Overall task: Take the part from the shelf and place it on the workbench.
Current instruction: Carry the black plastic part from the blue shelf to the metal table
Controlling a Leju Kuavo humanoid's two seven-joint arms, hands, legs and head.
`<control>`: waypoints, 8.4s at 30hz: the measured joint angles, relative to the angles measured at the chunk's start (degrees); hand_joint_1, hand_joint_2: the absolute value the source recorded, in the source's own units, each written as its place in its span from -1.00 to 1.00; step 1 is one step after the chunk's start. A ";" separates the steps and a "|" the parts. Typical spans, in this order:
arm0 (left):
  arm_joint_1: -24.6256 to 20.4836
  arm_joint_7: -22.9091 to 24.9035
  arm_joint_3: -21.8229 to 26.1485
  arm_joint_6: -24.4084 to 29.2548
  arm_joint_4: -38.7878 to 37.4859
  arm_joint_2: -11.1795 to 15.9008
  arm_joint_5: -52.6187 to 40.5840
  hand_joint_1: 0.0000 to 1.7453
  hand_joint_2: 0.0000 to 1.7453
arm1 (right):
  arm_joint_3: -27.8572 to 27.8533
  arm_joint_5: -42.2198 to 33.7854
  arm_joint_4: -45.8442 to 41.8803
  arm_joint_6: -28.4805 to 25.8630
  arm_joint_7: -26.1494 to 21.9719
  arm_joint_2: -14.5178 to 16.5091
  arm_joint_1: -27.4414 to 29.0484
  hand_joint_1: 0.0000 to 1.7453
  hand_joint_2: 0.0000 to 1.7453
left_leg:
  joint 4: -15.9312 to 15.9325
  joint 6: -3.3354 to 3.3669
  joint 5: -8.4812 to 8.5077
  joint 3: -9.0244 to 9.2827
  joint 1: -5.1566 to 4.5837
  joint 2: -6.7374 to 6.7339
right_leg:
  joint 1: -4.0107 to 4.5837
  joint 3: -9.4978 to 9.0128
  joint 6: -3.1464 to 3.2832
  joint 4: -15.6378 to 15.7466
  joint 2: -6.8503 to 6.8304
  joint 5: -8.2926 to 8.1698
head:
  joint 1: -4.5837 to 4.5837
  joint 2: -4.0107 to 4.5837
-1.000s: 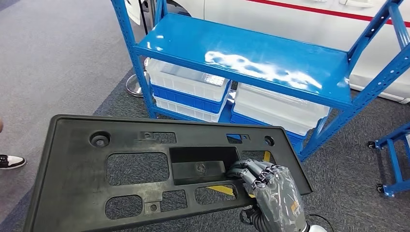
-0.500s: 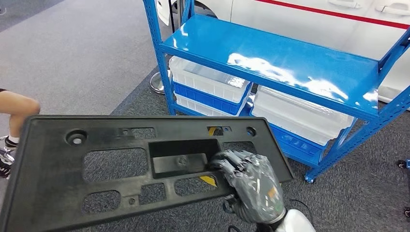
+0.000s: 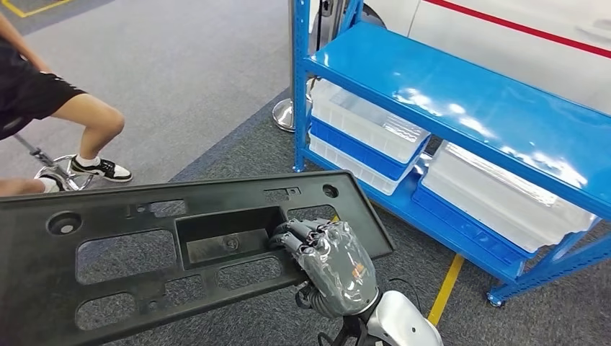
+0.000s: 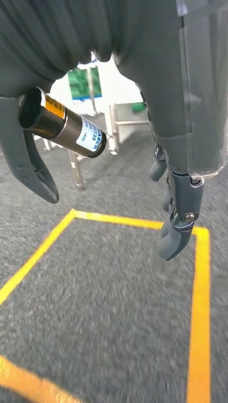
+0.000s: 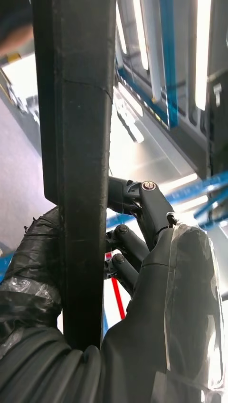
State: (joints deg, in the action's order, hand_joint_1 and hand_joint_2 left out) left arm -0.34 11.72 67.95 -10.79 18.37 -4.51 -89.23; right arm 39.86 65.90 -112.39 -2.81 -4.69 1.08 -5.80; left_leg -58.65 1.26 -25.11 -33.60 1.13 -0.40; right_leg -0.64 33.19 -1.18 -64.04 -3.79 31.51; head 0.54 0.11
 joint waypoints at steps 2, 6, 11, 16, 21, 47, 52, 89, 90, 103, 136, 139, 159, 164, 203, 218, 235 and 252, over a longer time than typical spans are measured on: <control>-0.13 0.07 0.01 0.03 -0.09 0.10 0.09 -1.00 1.00 | 0.23 -0.03 0.55 -0.03 0.01 0.01 -0.11 1.00 1.00 | 0.00 0.43 0.24 -0.42 -0.13 1.29 | -0.10 3.40 -0.10 -7.44 2.90 3.72 | 0.02 0.00; -0.14 0.07 0.03 0.09 -0.16 0.22 0.06 -1.00 1.00 | 0.39 -0.17 1.60 -0.08 -0.01 0.01 -0.14 1.00 1.00 | -0.05 0.46 0.58 -0.64 -0.47 4.70 | 0.00 3.11 0.59 -6.49 4.41 0.63 | 0.02 0.00; 0.04 0.30 -0.09 0.41 -0.47 -0.41 -0.42 -1.00 1.00 | 0.25 -0.69 0.13 -0.79 -0.28 -0.55 1.86 1.00 1.00 | -0.15 -0.85 1.23 -1.42 -0.10 8.22 | 0.33 -1.70 1.92 5.00 8.58 -3.58 | 0.01 0.00; 1.00 0.90 -1.55 1.15 -0.02 -2.75 -0.49 -1.00 1.00 | -3.35 -0.78 -7.07 -0.60 -1.37 -2.82 9.86 1.00 1.00 | -6.64 -1.92 -2.73 -4.68 -0.35 3.21 | -0.27 -3.28 2.31 7.29 4.15 -4.35 | -0.51 0.00; 1.01 0.97 -2.25 1.24 0.70 -3.99 -0.60 -1.00 1.00 | -6.61 -0.69 -10.47 0.35 -1.61 -3.86 13.44 1.00 1.00 | -12.46 -3.11 -4.19 -6.56 0.53 0.17 | -0.30 -3.20 1.96 6.86 -0.15 -3.89 | -0.67 0.00; 0.77 0.67 -2.43 0.24 3.25 -6.26 -0.75 -1.00 1.00 | -11.28 0.44 -14.89 1.64 -3.10 -3.85 17.14 1.00 1.00 | -8.86 -1.31 -4.19 -5.50 -0.62 2.78 | 0.07 -3.44 2.06 7.34 4.09 -4.15 | -0.74 0.00; 0.80 0.52 -2.43 0.27 3.28 -6.25 -0.78 -1.00 1.00 | -11.46 0.49 -14.92 2.64 -2.38 -3.84 17.55 1.00 1.00 | -10.49 -2.26 -3.58 -5.29 0.09 -0.12 | 0.07 -3.40 1.64 6.76 -0.57 -3.53 | -0.77 0.00; 1.00 0.98 -2.85 0.09 3.75 -6.46 -0.78 -1.00 1.00 | -17.53 4.43 -12.85 4.21 0.08 -2.80 19.26 1.00 1.00 | -0.65 0.17 -1.12 -0.24 -0.53 -1.25 | 0.29 -3.38 -0.47 5.74 -3.35 -2.60 | -0.47 0.00; 1.02 1.02 -2.88 0.08 3.75 -6.45 -0.79 -1.00 1.00 | -17.58 4.44 -12.82 4.30 0.06 -2.77 19.18 1.00 1.00 | -0.45 0.56 -0.92 -0.21 -0.46 -0.73 | 0.10 -3.17 -0.76 4.85 -2.20 -1.78 | -0.46 0.00; 0.84 1.03 -2.95 0.09 3.86 -6.63 -0.80 -1.00 1.00 | -18.17 4.51 -12.07 4.56 -0.13 -2.69 19.16 1.00 1.00 | -0.03 0.19 0.58 -1.03 -0.41 8.40 | 0.77 -3.06 1.28 6.20 9.07 -3.08 | -0.36 0.00; 1.09 1.43 -1.75 -1.92 7.15 -8.12 -0.78 -1.00 1.00 | -18.29 5.48 -11.40 6.49 -0.60 -1.63 18.65 1.00 1.00 | -0.72 -1.08 -0.59 -1.32 -0.15 7.29 | -0.25 -2.85 0.81 6.88 6.36 -3.51 | -0.42 0.00; 0.83 1.52 -1.40 -1.98 7.26 -8.13 -0.78 -1.00 1.00 | -18.30 5.48 -11.38 6.58 -0.60 -1.35 18.55 1.00 1.00 | -8.97 -1.56 -5.87 -5.16 -0.37 1.94 | -0.23 -3.02 1.62 7.50 3.57 -3.82 | -0.63 0.00; 0.74 0.19 0.07 -3.01 7.39 -8.23 -0.78 -1.00 1.00 | -17.93 5.94 -10.72 4.50 0.83 -2.70 19.69 1.00 1.00 | -0.08 1.44 -1.39 0.49 -0.78 4.53 | -0.11 2.90 -0.85 -6.17 4.15 1.57 | -0.41 0.00; 0.81 0.56 -0.17 -2.47 7.55 -8.44 -0.78 -1.00 1.00 | -17.03 8.10 -10.68 4.68 1.97 -3.58 19.30 1.00 1.00 | -0.16 0.27 -0.82 -0.26 -0.39 8.18 | 0.07 -2.13 0.51 5.93 8.49 -3.18 | -0.40 0.00; 0.46 1.75 -1.30 -2.41 6.46 -7.19 -0.59 -1.00 1.00 | -13.32 15.61 -1.64 10.02 3.33 -18.47 5.50 1.00 1.00 | -15.23 -2.65 -6.87 -9.21 0.17 0.91 | -0.51 -3.42 1.35 7.79 2.62 -3.35 | -0.92 0.00; 1.10 2.19 -1.31 -5.56 6.67 -7.65 -0.78 -1.00 1.00 | -14.67 17.78 -3.34 8.21 6.42 -19.53 6.07 1.00 1.00 | -0.50 -0.48 -1.42 -0.20 -0.65 0.26 | -0.57 -3.15 -0.22 6.79 1.45 -2.69 | -0.84 0.00; 1.38 2.08 -1.28 -6.89 8.38 -8.81 -0.78 -1.00 1.00 | -19.16 17.71 -5.58 7.33 6.46 -18.85 9.06 1.00 1.00 | 0.19 1.35 -1.04 -0.10 -0.53 0.74 | -1.25 1.15 -1.80 -2.70 3.55 0.39 | -0.74 0.00; 2.24 1.89 -1.27 -7.68 10.19 -9.49 -0.78 -1.00 1.00 | -22.85 16.57 -7.67 7.19 5.84 -17.41 10.74 1.00 1.00 | -4.69 -0.78 1.36 -4.97 -0.79 0.66 | -0.03 -8.14 1.34 6.56 3.61 2.31 | -0.81 0.00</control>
State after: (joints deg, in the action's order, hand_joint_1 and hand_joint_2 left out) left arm 1.90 13.61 66.67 -18.47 28.56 -14.00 -90.01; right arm 17.00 82.48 -120.06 4.38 1.15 -16.33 4.93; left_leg -63.34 0.48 -23.74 -38.57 0.33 0.26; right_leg -0.67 25.05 0.16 -57.48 -0.18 33.82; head -0.27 0.11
